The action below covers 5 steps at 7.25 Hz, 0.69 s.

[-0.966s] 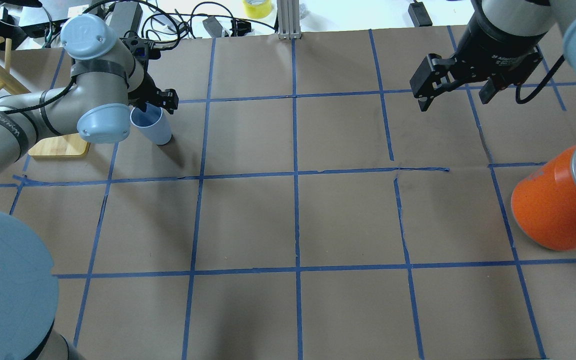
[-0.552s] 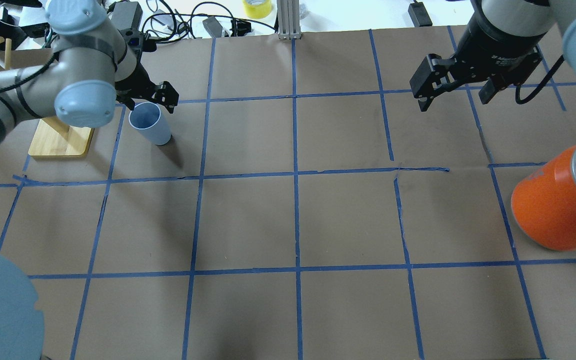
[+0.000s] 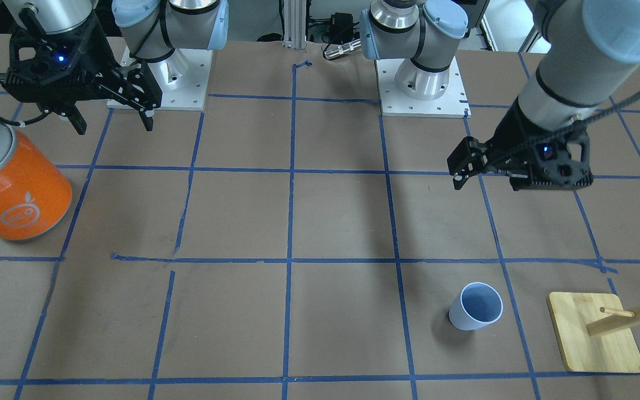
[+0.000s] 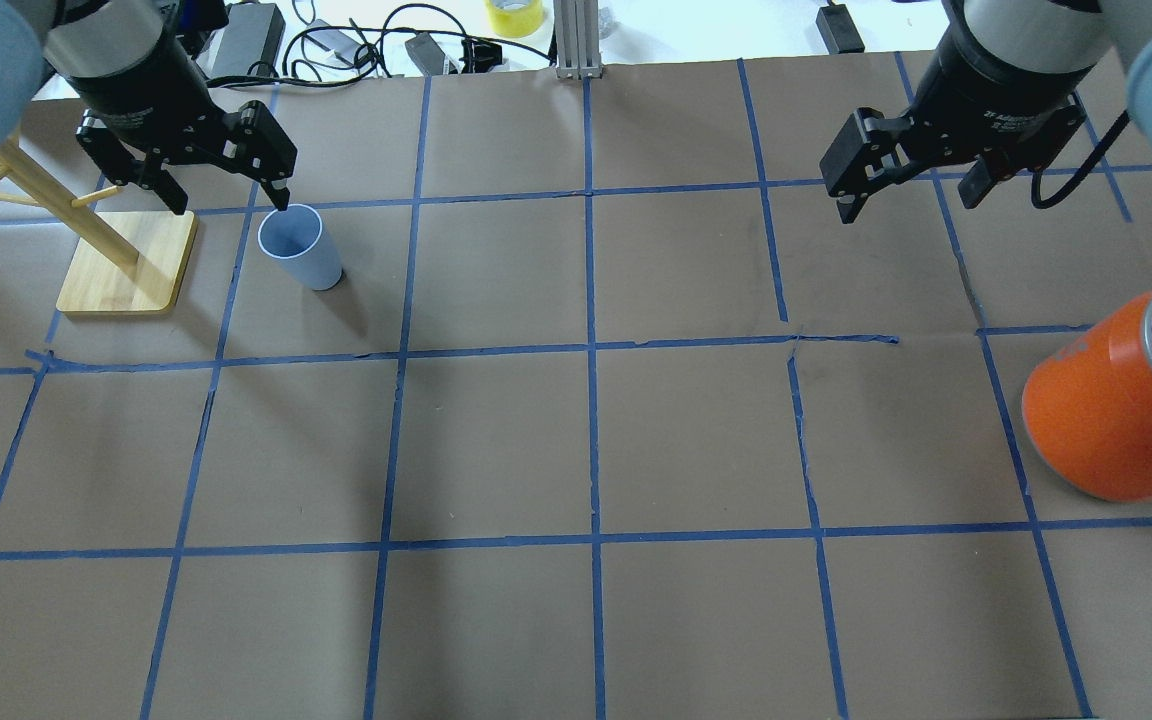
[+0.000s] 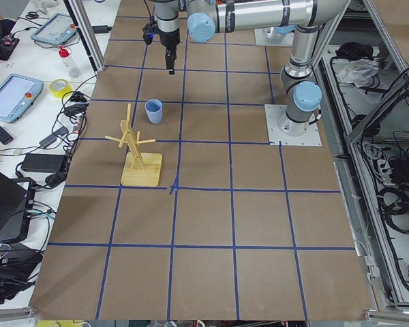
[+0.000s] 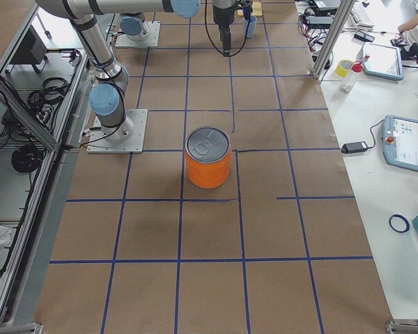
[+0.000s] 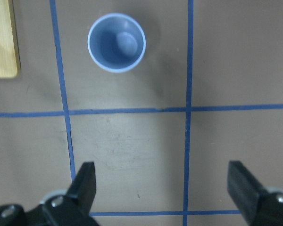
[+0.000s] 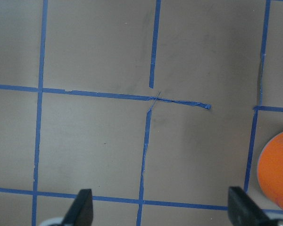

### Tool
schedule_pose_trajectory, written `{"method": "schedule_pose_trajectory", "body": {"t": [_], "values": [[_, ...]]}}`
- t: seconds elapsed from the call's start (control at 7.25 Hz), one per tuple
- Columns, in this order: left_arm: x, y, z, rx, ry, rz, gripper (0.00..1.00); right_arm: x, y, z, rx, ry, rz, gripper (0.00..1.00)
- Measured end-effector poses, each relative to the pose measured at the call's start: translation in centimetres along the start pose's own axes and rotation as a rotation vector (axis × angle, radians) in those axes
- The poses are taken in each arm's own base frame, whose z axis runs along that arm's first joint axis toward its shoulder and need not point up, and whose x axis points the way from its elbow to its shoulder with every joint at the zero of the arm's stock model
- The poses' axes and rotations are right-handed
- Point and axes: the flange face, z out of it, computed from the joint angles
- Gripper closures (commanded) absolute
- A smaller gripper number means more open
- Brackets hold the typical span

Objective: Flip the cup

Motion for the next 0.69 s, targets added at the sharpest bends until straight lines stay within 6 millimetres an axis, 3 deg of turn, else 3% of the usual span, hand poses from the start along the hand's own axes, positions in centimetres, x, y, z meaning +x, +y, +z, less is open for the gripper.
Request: {"method": "schedule_pose_trajectory", "body": {"t": [0.41,0.69], "values": [[0.6,2.4,-2.1,0.019,-0.007,0.01,0.0,0.0,-0.3,0.0,0.009,-0.005,0.002,0.0],[2.7,3.9,-2.6,0.028,-0.002,0.04,0.0,0.0,-0.4,-0.1,0.022,-0.005,0.004,0.0]]}}
